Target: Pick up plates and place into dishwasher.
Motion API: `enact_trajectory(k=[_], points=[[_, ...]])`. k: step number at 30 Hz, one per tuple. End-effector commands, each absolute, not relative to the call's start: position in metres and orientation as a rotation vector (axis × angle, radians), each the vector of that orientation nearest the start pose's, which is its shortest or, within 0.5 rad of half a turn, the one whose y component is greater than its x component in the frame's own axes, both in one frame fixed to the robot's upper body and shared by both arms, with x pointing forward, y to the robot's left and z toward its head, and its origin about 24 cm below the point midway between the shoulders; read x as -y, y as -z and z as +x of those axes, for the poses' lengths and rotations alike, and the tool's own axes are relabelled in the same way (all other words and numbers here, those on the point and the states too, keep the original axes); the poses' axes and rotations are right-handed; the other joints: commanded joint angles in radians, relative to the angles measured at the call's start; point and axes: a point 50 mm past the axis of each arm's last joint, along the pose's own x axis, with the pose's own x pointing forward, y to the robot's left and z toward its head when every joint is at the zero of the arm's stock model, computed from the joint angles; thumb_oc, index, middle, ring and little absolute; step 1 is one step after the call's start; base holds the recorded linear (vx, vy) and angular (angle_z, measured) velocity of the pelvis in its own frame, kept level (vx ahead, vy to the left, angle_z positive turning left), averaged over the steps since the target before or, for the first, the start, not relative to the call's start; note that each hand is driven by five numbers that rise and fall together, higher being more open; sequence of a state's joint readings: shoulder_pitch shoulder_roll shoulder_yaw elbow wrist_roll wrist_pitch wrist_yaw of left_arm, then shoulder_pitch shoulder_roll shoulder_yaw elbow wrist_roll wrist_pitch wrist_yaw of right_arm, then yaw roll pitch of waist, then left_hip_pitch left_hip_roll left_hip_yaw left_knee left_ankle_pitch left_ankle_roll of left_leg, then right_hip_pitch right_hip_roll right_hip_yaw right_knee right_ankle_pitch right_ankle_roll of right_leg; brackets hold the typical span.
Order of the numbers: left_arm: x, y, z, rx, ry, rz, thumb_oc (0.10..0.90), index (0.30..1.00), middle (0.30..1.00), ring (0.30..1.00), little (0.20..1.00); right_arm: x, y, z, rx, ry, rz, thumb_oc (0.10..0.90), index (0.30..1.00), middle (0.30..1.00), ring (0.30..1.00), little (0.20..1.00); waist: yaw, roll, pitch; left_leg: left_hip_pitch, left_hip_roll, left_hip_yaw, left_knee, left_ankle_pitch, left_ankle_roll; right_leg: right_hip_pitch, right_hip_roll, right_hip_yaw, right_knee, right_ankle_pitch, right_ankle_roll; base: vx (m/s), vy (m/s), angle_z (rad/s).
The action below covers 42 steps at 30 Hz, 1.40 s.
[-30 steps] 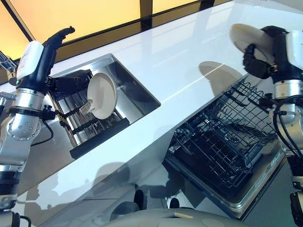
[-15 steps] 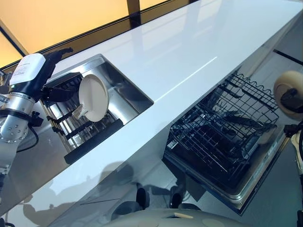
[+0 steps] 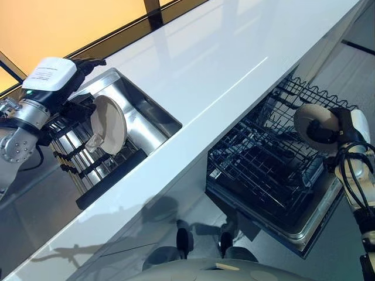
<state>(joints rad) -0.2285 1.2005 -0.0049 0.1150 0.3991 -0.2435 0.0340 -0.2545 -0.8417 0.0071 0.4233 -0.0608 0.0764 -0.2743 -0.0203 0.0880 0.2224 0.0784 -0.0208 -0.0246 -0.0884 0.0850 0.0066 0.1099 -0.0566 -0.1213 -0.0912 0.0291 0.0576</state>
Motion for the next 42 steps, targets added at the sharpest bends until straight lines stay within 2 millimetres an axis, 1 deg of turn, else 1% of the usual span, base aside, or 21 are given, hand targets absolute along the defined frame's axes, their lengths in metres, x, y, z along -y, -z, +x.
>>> enact_trajectory(k=[1, 3, 6, 10, 11, 12, 13, 16, 22, 23, 24, 25, 29, 30, 32, 33, 34, 35, 37, 40, 42], points=[[-0.318, -0.279, 0.279, 0.43, -0.187, 1.706, 0.8, 0.9, 0.9, 0.9, 0.9, 0.349, -0.226, 0.298, 0.3, 0.527, -1.041, 0.1, 0.3, 0.3, 0.3, 0.2, 0.019, 0.003, -0.032, -0.008, -0.046, 0.034, 0.084, -0.15, -0.005, -0.052, 0.066, -0.062, 0.158, -0.149, -0.027, 0.0, 0.0, 0.0], [-0.316, -0.276, 0.281, 0.404, -0.143, 1.732, 0.8, 0.9, 0.9, 0.9, 0.9, 0.346, -0.224, 0.301, 0.28, 0.488, -1.057, 0.1, 0.3, 0.3, 0.3, 0.2, 0.021, 0.006, -0.027, -0.013, -0.047, 0.032, 0.088, -0.15, -0.005, -0.056, 0.064, -0.067, 0.162, -0.15, -0.028, 0.0, 0.001, -0.03], [-0.31, -0.272, 0.284, 0.357, -0.069, 1.816, 0.8, 0.9, 0.9, 0.9, 0.9, 0.347, -0.212, 0.308, 0.159, 0.423, -1.102, 0.1, 0.3, 0.3, 0.3, 0.2, 0.022, 0.01, -0.021, -0.016, -0.051, 0.03, 0.096, -0.15, -0.006, -0.057, 0.06, -0.072, 0.166, -0.152, -0.03, 0.01, -0.001, 0.0], [-0.302, -0.272, 0.29, 0.301, 0.006, 1.92, 0.8, 0.9, 0.9, 0.9, 0.9, 0.357, -0.192, 0.315, -0.075, 0.398, -1.173, 0.1, 0.3, 0.3, 0.3, 0.2, 0.025, 0.012, -0.016, -0.017, -0.055, 0.026, 0.104, -0.151, -0.006, -0.054, 0.056, -0.08, 0.168, -0.151, -0.032, 0.01, -0.002, 0.01], [-0.3, -0.273, 0.292, 0.285, 0.025, 1.948, 0.8, 0.9, 0.9, 0.9, 0.9, 0.36, -0.188, 0.316, -0.137, 0.394, -1.191, 0.254, 0.432, 0.432, 0.432, 0.354, 0.026, 0.013, -0.015, -0.017, -0.056, 0.026, 0.106, -0.151, -0.006, -0.053, 0.055, -0.081, 0.168, -0.151, -0.033, 0.02, 0.007, 0.03], [-0.298, -0.273, 0.293, 0.275, 0.039, 1.973, 0.8, 0.9, 0.9, 0.9, 0.9, 0.362, -0.187, 0.317, -0.168, 0.393, -1.207, 0.254, 0.432, 0.432, 0.432, 0.354, 0.026, 0.012, -0.013, -0.017, -0.056, 0.026, 0.108, -0.151, -0.006, -0.053, 0.055, -0.081, 0.169, -0.15, -0.033, 0.02, 0.014, 0.04], [-0.296, -0.275, 0.296, 0.264, 0.057, 1.984, 0.8, 0.9, 0.9, 0.9, 0.9, 0.363, -0.187, 0.32, -0.193, 0.39, -1.222, 0.8, 0.9, 0.9, 0.9, 0.9, 0.028, 0.015, -0.011, -0.017, -0.056, 0.024, 0.111, -0.151, -0.007, -0.052, 0.054, -0.082, 0.171, -0.149, -0.034, 0.02, 0.015, 0.04], [-0.287, -0.278, 0.301, 0.247, 0.105, 2.026, 0.8, 0.9, 0.9, 0.9, 0.9, 0.357, -0.188, 0.327, -0.201, 0.386, -1.239, 0.8, 0.9, 0.9, 0.9, 0.9, 0.031, 0.017, -0.004, -0.013, -0.059, 0.02, 0.116, -0.153, -0.004, -0.046, 0.053, -0.081, 0.171, -0.148, -0.036, 0.0, 0.0, 0.0], [-0.276, -0.285, 0.305, 0.276, 0.148, 2.129, 0.8, 0.9, 0.9, 0.9, 0.9, 0.347, -0.196, 0.334, -0.139, 0.365, -1.231, 0.8, 0.9, 0.9, 0.9, 0.9, 0.03, 0.02, 0.001, -0.009, -0.064, 0.015, 0.11, -0.153, 0.001, -0.044, 0.053, -0.076, 0.166, -0.142, -0.034, 0.0, 0.0, 0.0], [-0.275, -0.287, 0.305, 0.281, 0.153, 2.151, 0.454, 0.604, 0.604, 0.604, 0.554, 0.346, -0.197, 0.334, -0.125, 0.364, -1.223, 0.8, 0.9, 0.9, 0.9, 0.9, 0.03, 0.02, 0.001, -0.008, -0.064, 0.015, 0.108, -0.153, 0.001, -0.044, 0.053, -0.074, 0.165, -0.142, -0.033, 0.0, 0.0, 0.0], [-0.273, -0.289, 0.305, 0.299, 0.149, 2.18, 0.267, 0.444, 0.444, 0.444, 0.367, 0.343, -0.2, 0.335, -0.092, 0.365, -1.203, 0.8, 0.9, 0.9, 0.9, 0.9, 0.028, 0.02, 0.001, -0.007, -0.064, 0.015, 0.105, -0.152, 0.002, -0.043, 0.054, -0.072, 0.163, -0.14, -0.032, 0.0, 0.0, 0.0], [-0.272, -0.29, 0.304, 0.315, 0.145, 2.202, 0.1, 0.3, 0.3, 0.3, 0.2, 0.341, -0.203, 0.335, -0.054, 0.37, -1.177, 0.8, 0.9, 0.9, 0.9, 0.9, 0.027, 0.019, 0.001, -0.005, -0.064, 0.015, 0.103, -0.152, 0.003, -0.043, 0.055, -0.07, 0.161, -0.139, -0.031, 0.0, 0.0, 0.0], [-0.274, -0.298, 0.301, 0.384, 0.079, 2.29, 0.1, 0.3, 0.3, 0.3, 0.2, 0.327, -0.222, 0.333, 0.127, 0.396, -1.074, 0.8, 0.9, 0.9, 0.9, 0.9, 0.02, 0.017, -0.003, 0.002, -0.065, 0.015, 0.093, -0.155, 0.006, -0.04, 0.059, -0.061, 0.152, -0.136, -0.03, 0.0, 0.0, 0.0], [-0.276, -0.301, 0.3, 0.41, 0.048, 2.321, 0.1, 0.3, 0.3, 0.3, 0.2, 0.322, -0.229, 0.33, 0.193, 0.409, -1.027, 0.8, 0.9, 0.9, 0.9, 0.9, 0.019, 0.016, -0.007, 0.005, -0.065, 0.015, 0.089, -0.156, 0.007, -0.038, 0.06, -0.058, 0.148, -0.134, -0.028, 0.0, 0.0, 0.0], [-0.278, -0.304, 0.296, 0.447, 0.012, 2.356, 0.1, 0.3, 0.3, 0.3, 0.2, 0.316, -0.238, 0.325, 0.296, 0.42, -0.991, 0.8, 0.9, 0.9, 0.9, 0.9, 0.017, 0.015, -0.013, 0.007, -0.065, 0.014, 0.085, -0.157, 0.009, -0.036, 0.063, -0.052, 0.144, -0.134, -0.027, 0.0, 0.021, 0.0], [-0.281, -0.307, 0.294, 0.461, -0.017, 2.389, 0.1, 0.3, 0.3, 0.3, 0.2, 0.314, -0.247, 0.319, 0.368, 0.434, -0.964, 0.8, 0.9, 0.9, 0.9, 0.9, 0.015, 0.014, -0.018, 0.01, -0.066, 0.014, 0.081, -0.158, 0.01, -0.034, 0.064, -0.049, 0.14, -0.133, -0.026, -0.01, 0.048, 0.0], [-0.283, -0.308, 0.292, 0.468, -0.034, 2.399, 0.1, 0.3, 0.3, 0.3, 0.2, 0.312, -0.252, 0.316, 0.415, 0.438, -0.959, 0.8, 0.9, 0.9, 0.9, 0.9, 0.014, 0.014, -0.021, 0.012, -0.067, 0.014, 0.08, -0.159, 0.011, -0.032, 0.065, -0.046, 0.139, -0.134, -0.025, -0.01, 0.044, 0.0], [-0.284, -0.309, 0.291, 0.471, -0.038, 2.402, 0.1, 0.3, 0.3, 0.3, 0.2, 0.311, -0.253, 0.314, 0.424, 0.439, -0.955, 0.8, 0.9, 0.9, 0.9, 0.9, 0.014, 0.014, -0.022, 0.013, -0.067, 0.014, 0.079, -0.159, 0.011, -0.031, 0.066, -0.046, 0.138, -0.134, -0.025, -0.01, 0.039, 0.0], [-0.29, -0.31, 0.286, 0.484, -0.07, 2.43, 0.1, 0.3, 0.3, 0.3, 0.2, 0.308, -0.263, 0.302, 0.527, 0.455, -0.946, 0.8, 0.9, 0.9, 0.9, 0.9, 0.014, 0.012, -0.035, 0.019, -0.068, 0.017, 0.073, -0.161, 0.012, -0.025, 0.067, -0.044, 0.13, -0.134, -0.022, -0.02, 0.056, 0.02], [-0.295, -0.312, 0.281, 0.484, -0.108, 2.44, 0.1, 0.3, 0.3, 0.3, 0.2, 0.305, -0.27, 0.29, 0.601, 0.462, -0.942, 0.8, 0.9, 0.9, 0.9, 0.9, 0.016, 0.006, -0.046, 0.024, -0.069, 0.018, 0.066, -0.161, 0.014, -0.02, 0.069, -0.044, 0.122, -0.132, -0.019, -0.03, 0.034, 0.01], [-0.299, -0.313, 0.276, 0.481, -0.134, 2.444, 0.1, 0.3, 0.3, 0.3, 0.2, 0.303, -0.274, 0.282, 0.644, 0.454, -0.909, 0.8, 0.9, 0.9, 0.9, 0.9, 0.018, 0.0, -0.054, 0.027, -0.069, 0.021, 0.063, -0.161, 0.015, -0.015, 0.071, -0.045, 0.115, -0.13, -0.018, -0.05, 0.03, -0.03]])
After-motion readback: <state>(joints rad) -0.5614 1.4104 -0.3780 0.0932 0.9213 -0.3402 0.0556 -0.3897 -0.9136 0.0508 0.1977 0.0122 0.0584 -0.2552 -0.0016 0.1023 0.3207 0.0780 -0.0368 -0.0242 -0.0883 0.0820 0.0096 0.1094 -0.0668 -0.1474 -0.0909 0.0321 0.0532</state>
